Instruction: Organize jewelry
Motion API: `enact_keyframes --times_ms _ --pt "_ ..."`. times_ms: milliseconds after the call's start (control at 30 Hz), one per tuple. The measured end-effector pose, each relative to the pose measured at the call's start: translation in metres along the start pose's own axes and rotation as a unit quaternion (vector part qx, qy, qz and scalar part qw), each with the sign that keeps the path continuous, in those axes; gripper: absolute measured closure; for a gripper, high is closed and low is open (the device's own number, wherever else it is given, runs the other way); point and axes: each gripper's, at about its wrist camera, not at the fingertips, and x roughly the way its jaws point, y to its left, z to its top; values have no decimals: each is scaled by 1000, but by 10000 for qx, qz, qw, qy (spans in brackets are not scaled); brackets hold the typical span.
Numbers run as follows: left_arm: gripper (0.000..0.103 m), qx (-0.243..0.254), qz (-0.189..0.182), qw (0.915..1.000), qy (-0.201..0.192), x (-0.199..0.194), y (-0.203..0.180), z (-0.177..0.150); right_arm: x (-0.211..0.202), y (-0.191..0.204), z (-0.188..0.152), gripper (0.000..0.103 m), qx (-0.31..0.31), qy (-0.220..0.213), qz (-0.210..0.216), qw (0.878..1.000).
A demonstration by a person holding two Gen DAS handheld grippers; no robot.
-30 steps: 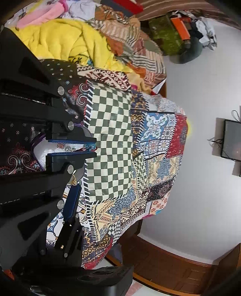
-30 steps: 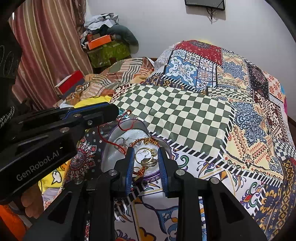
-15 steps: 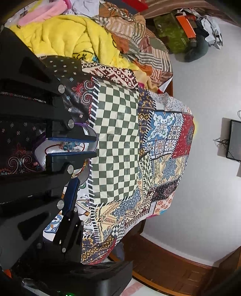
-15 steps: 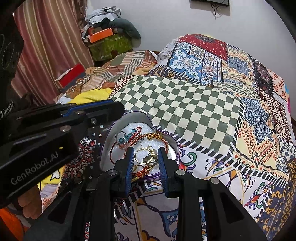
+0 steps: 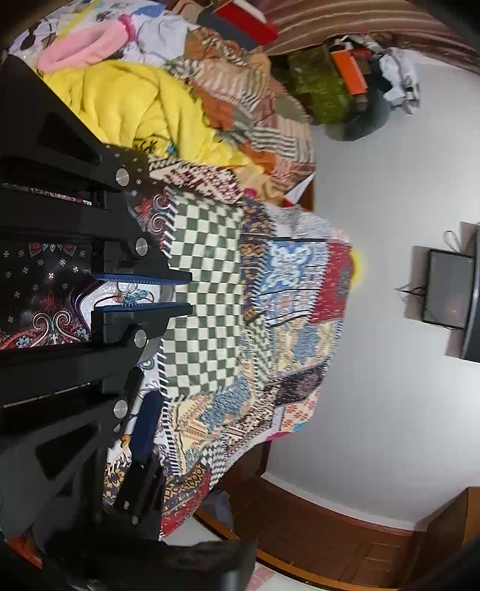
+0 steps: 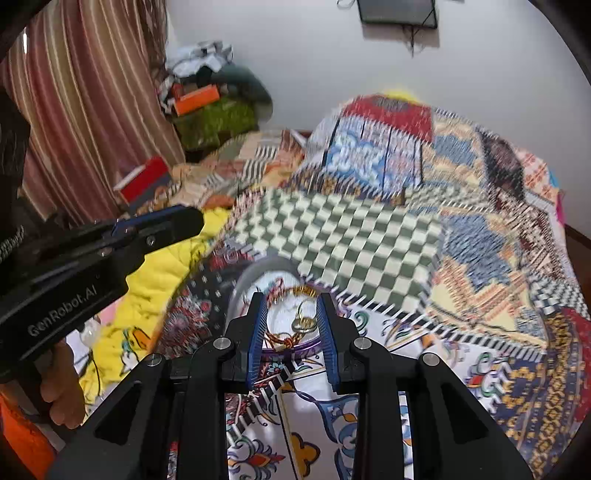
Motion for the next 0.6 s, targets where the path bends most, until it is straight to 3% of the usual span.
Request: enact_keyframes --times_ms 333,600 --pt "97 261 81 9953 -925 -87 -25 12 -101 7 11 78 187 -1156 -129 9930" --pt "95 476 83 9817 -1843 -170 -48 6 -187 31 3 78 48 -2258 -313 9737"
